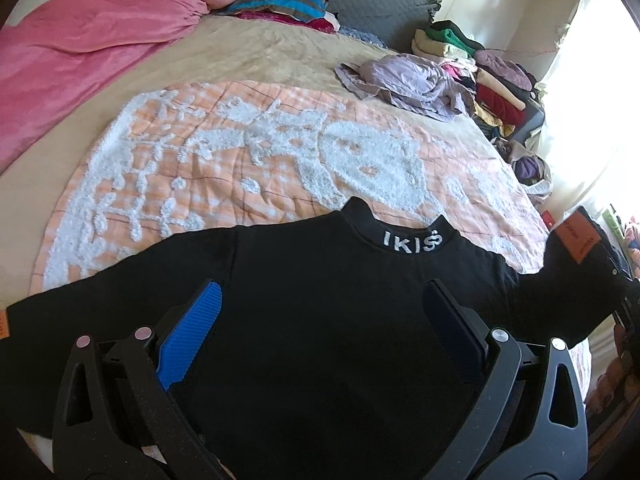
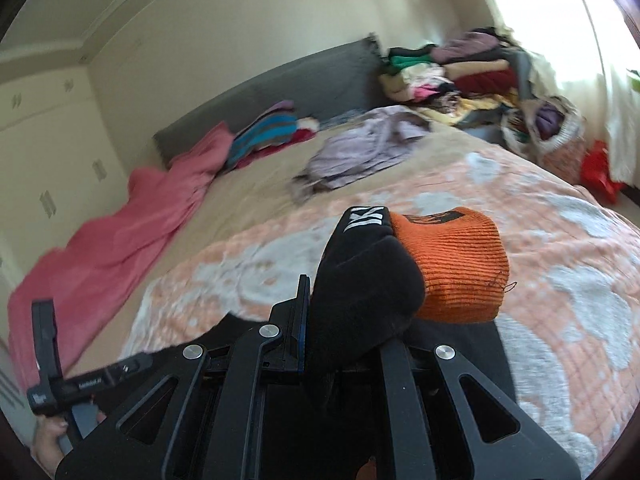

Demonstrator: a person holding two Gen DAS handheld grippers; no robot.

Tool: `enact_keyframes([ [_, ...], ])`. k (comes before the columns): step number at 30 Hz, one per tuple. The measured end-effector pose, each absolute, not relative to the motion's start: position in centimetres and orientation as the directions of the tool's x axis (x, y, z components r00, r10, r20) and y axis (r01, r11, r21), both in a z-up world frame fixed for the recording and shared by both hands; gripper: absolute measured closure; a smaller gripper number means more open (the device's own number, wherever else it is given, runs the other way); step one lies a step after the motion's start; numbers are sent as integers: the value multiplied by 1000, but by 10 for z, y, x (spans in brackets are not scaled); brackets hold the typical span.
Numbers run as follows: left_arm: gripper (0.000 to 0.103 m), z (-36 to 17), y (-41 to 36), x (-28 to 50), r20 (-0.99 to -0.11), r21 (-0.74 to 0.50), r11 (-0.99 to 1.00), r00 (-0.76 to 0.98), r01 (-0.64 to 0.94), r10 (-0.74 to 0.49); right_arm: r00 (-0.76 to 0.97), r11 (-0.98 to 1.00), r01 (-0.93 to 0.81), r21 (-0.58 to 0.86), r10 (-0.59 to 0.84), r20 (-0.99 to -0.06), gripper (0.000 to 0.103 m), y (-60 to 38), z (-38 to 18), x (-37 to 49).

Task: Fold small clothes
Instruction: 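Lift the sleeve with the right tool and fold it across the chest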

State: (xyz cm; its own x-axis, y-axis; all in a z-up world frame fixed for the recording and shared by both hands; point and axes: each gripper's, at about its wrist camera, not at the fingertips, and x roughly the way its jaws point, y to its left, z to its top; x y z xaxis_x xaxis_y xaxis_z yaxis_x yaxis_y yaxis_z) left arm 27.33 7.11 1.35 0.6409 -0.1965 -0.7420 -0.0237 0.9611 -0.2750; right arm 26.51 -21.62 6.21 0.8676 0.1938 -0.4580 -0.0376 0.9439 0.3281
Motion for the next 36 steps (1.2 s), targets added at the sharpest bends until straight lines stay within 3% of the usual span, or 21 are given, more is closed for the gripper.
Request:
enact_keyframes([
  [10, 8, 14, 88, 269, -737, -288, 957, 648, -39, -195, 805, 961, -197, 194, 272, -528, 95, -124, 35, 285],
  [19, 15, -7, 117, 271, -733, -423, 903, 613, -72, -294, 743, 946, -306, 105, 306, -595, 92, -67, -4, 288],
  [22, 22, -12, 127, 270, -715, -486, 870, 611, -82, -341, 724, 933, -351, 78, 323, -610, 81, -53, -13, 284],
  [24, 30, -16, 131, 268, -706, -512, 855, 607, -80, -366, 708, 921, -381, 79, 345, -616, 66, -47, -17, 279],
  [27, 37, -22, 135, 266, -685, -570, 818, 594, -77, -421, 683, 904, -424, 58, 361, -635, 54, -38, -22, 271],
  [31, 38, -31, 129, 267, -688, -587, 807, 568, -69, -452, 673, 882, -471, 8, 365, -643, 42, -27, -29, 258],
  [36, 38, -27, 136, 264, -673, -600, 798, 577, -60, -463, 645, 852, -523, -31, 372, -667, 35, -13, -36, 247],
])
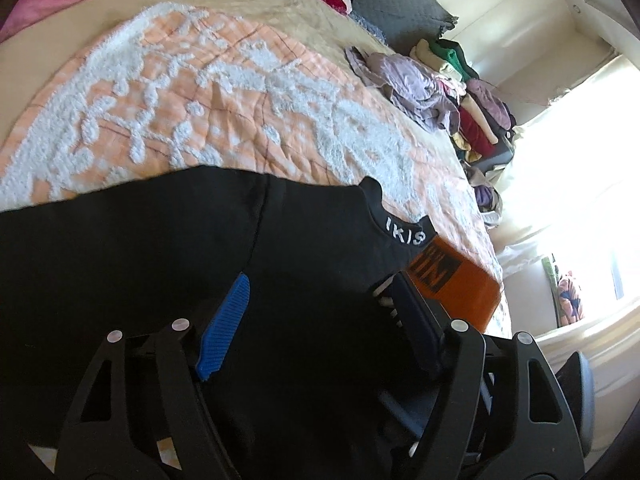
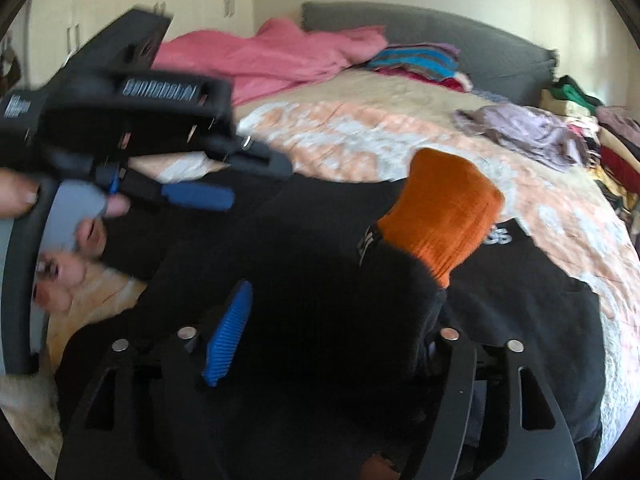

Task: Fold small clothes
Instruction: 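Lift the sleeve with the right tool and fold it across the chest, then grasp the folded orange cuff with the left tool and lay it flat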

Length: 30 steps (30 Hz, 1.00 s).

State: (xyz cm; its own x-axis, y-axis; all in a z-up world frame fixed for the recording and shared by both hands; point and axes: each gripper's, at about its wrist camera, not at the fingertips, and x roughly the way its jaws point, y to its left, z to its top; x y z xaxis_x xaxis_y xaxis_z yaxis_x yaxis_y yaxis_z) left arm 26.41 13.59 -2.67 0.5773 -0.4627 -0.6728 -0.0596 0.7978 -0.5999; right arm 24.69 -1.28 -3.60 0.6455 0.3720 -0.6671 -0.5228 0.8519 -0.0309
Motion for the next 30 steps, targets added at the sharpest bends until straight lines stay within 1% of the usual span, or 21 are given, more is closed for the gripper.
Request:
enact_keyframes([
  [2, 38, -27, 141, 263, -667, -611, 789, 577, -63, -470, 637, 844, -534, -50, 362, -681, 31, -10, -39, 242],
  [5, 38, -34, 144, 263, -671, -624, 777, 561, -76, -484, 641, 842, -537, -56, 364, -676, 23, -14, -40, 234],
  [10, 38, -40, 127, 262, -673, -641, 767, 506, -34, -540, 630, 844, -535, 23, 417, -655, 22, -34, -30, 216],
  [15, 38, -43, 101, 253, -715, -581, 814, 474, 7, -514, 654, 879, -464, 108, 422, -627, 22, -74, -17, 201],
  [16, 41, -44, 97, 254, -725, -565, 825, 471, 10, -502, 660, 883, -454, 116, 421, -622, 22, -83, -15, 199],
  [18, 54, -47, 87, 252, -758, -509, 861, 469, 8, -453, 680, 900, -416, 131, 404, -613, 22, -100, -12, 196],
  [19, 57, -49, 84, 251, -771, -481, 876, 472, 6, -427, 687, 907, -399, 136, 394, -610, 22, -106, -10, 195],
  [21, 83, -50, 76, 252, -787, -433, 901, 481, 15, -387, 705, 923, -355, 149, 369, -606, 22, -122, -9, 192],
  [22, 89, -47, 73, 252, -779, -426, 904, 491, 43, -390, 710, 930, -331, 162, 358, -607, 22, -131, -9, 191],
  [23, 92, -42, 70, 251, -766, -421, 904, 504, 75, -399, 713, 934, -314, 168, 349, -608, 22, -137, -10, 193],
  [26, 93, -19, 66, 248, -725, -390, 912, 568, 129, -390, 729, 949, -260, 177, 313, -609, 22, -158, -10, 191],
  [28, 93, -1, 69, 247, -699, -375, 916, 606, 140, -379, 735, 955, -232, 182, 295, -610, 22, -172, -10, 195],
  [30, 93, 7, 74, 246, -698, -336, 933, 632, 128, -338, 738, 965, -192, 177, 260, -623, 22, -180, -14, 202],
])
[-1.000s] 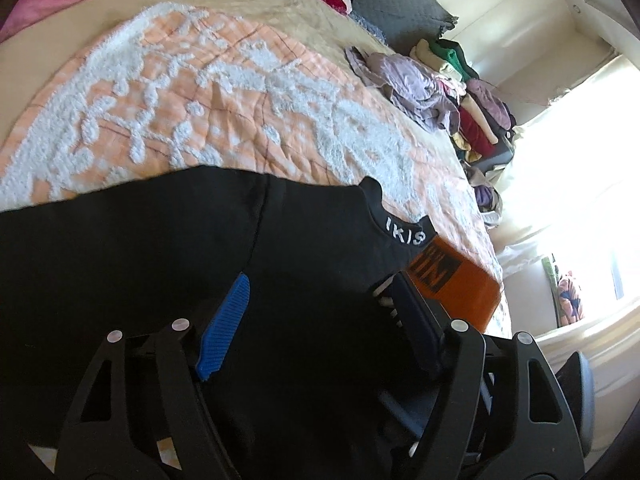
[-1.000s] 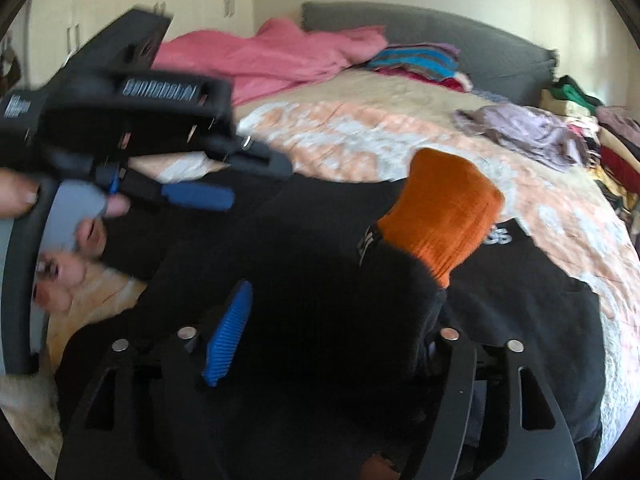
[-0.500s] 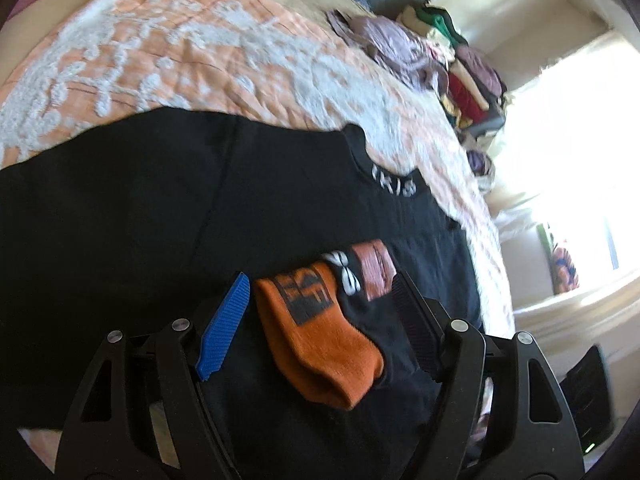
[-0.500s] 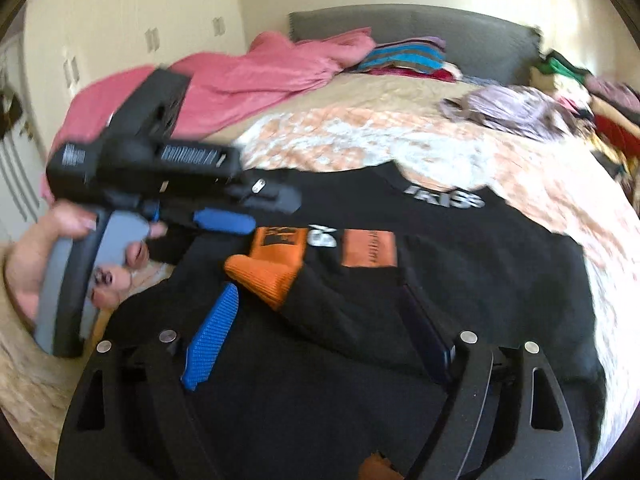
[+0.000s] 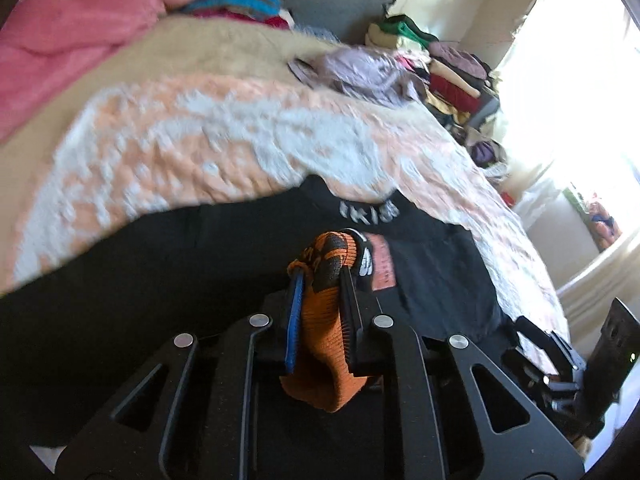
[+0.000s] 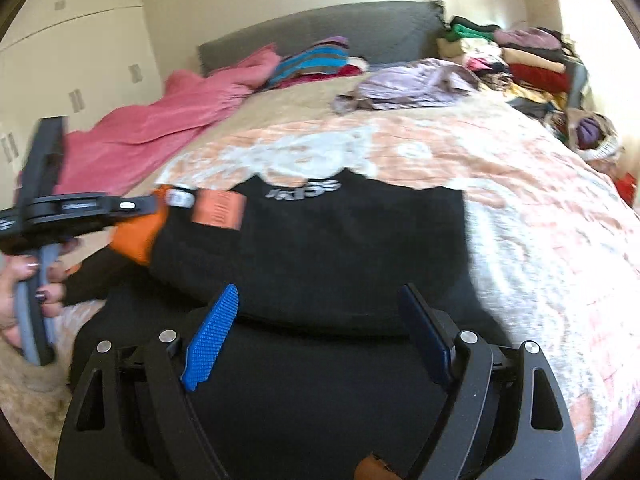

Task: Fold small clothes
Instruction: 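Grasp the folded orange cuff with the left tool and lay it flat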

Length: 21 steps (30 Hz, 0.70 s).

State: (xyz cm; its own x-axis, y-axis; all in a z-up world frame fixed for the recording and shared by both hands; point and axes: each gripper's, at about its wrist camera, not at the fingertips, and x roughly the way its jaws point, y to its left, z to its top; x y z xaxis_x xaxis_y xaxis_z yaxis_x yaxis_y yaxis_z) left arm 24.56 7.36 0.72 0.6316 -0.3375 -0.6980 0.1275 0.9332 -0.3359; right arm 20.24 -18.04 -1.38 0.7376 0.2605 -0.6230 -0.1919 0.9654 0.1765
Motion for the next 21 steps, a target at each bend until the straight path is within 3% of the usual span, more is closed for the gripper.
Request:
enact_keyframes([
  [2, 93, 3, 77, 247, -716, -310, 944, 627, 109, -307, 725, 973, -160, 168, 231, -648, 22, -187, -19, 210],
  [7, 80, -32, 79, 248, -797, -188, 981, 578, 41, -176, 669, 985, -96, 143, 170, -723, 22, -190, -43, 237],
  [9, 69, -41, 81, 246, -809, -187, 982, 562, 31, -172, 641, 988, -61, 142, 148, -753, 22, -193, -55, 246],
  [15, 67, -55, 79, 239, -814, -154, 988, 563, 27, -142, 627, 993, -31, 112, 107, -772, 22, -195, -64, 253],
  [21, 64, -47, 77, 224, -800, -136, 990, 587, 25, -125, 671, 987, -51, 153, 147, -727, 22, -194, -48, 239],
])
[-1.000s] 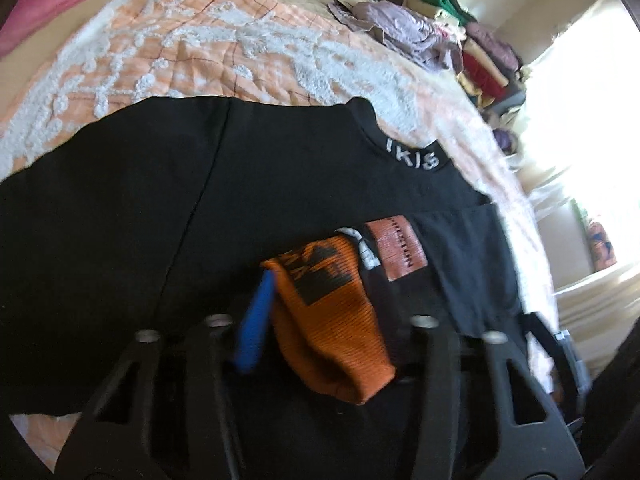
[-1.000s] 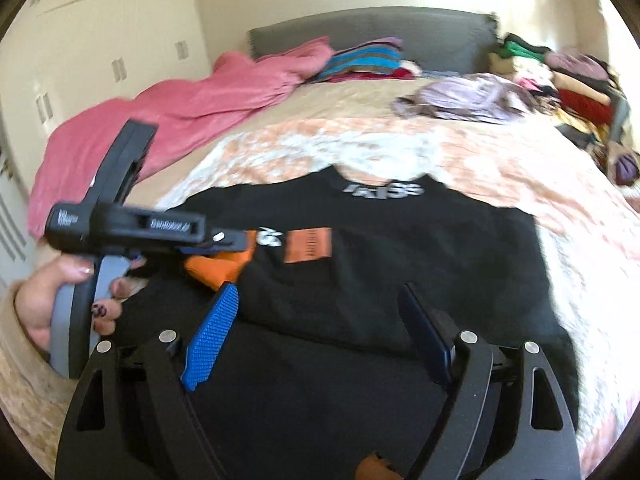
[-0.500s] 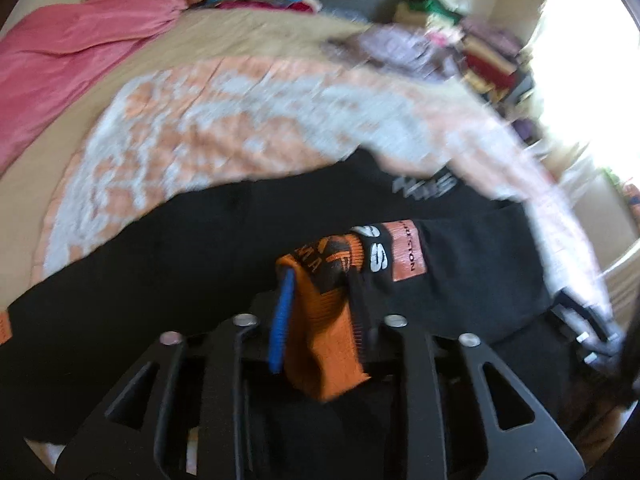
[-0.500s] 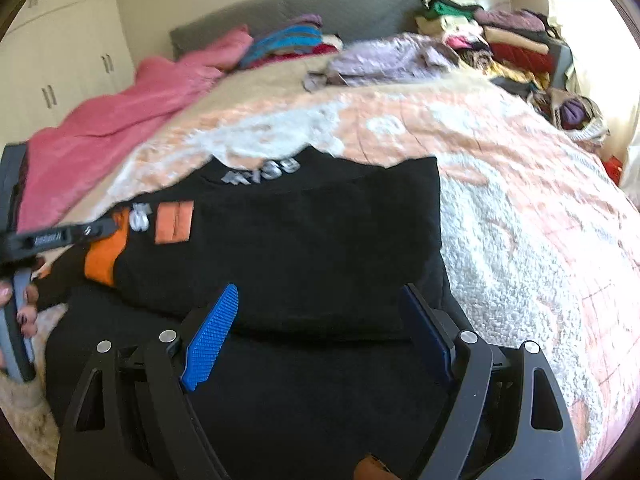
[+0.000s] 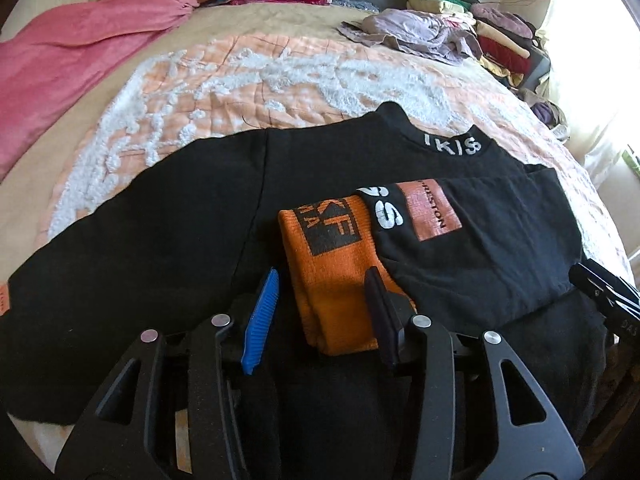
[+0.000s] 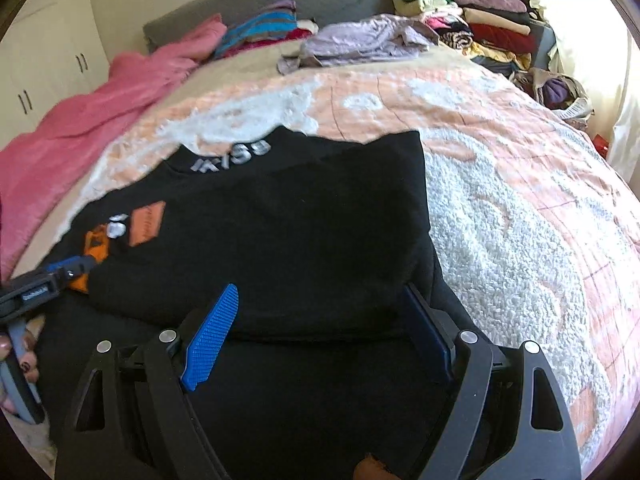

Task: Fold small clothes
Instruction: 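Grasp the folded orange cuff with the left tool and lay it flat, then move the left tool to the other sleeve's orange cuff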

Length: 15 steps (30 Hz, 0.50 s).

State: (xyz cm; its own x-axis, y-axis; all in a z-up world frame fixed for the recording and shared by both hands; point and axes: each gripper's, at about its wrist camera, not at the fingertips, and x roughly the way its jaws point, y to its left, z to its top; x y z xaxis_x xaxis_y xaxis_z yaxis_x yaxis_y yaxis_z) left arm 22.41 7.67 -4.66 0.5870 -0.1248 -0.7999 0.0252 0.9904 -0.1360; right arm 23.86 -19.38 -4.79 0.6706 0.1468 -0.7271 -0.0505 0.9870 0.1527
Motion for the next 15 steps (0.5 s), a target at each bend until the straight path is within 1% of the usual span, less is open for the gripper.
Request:
enact_keyframes([
  [5, 58, -35, 85, 216, -790, -164, 986, 596, 12, -139, 700, 980, -92, 178, 191, -688, 22, -186, -30, 224],
  [7, 56, -30, 88, 212, -787, -169, 986, 601, 10, -141, 708, 978, -105, 181, 201, -677, 10, -181, -25, 220],
  [8, 52, -28, 90, 209, -784, -175, 985, 604, 8, -144, 713, 977, -112, 184, 208, -669, 7, -177, -22, 217],
  [12, 41, -18, 100, 197, -773, -180, 984, 620, -9, -136, 732, 973, -141, 182, 226, -643, 7, -165, -11, 208],
  [13, 39, -16, 102, 195, -771, -181, 983, 622, -14, -133, 735, 973, -143, 180, 226, -639, 7, -162, -10, 207],
  [15, 30, -11, 109, 188, -762, -186, 982, 635, -25, -128, 744, 973, -154, 174, 230, -628, 6, -155, -5, 203],
])
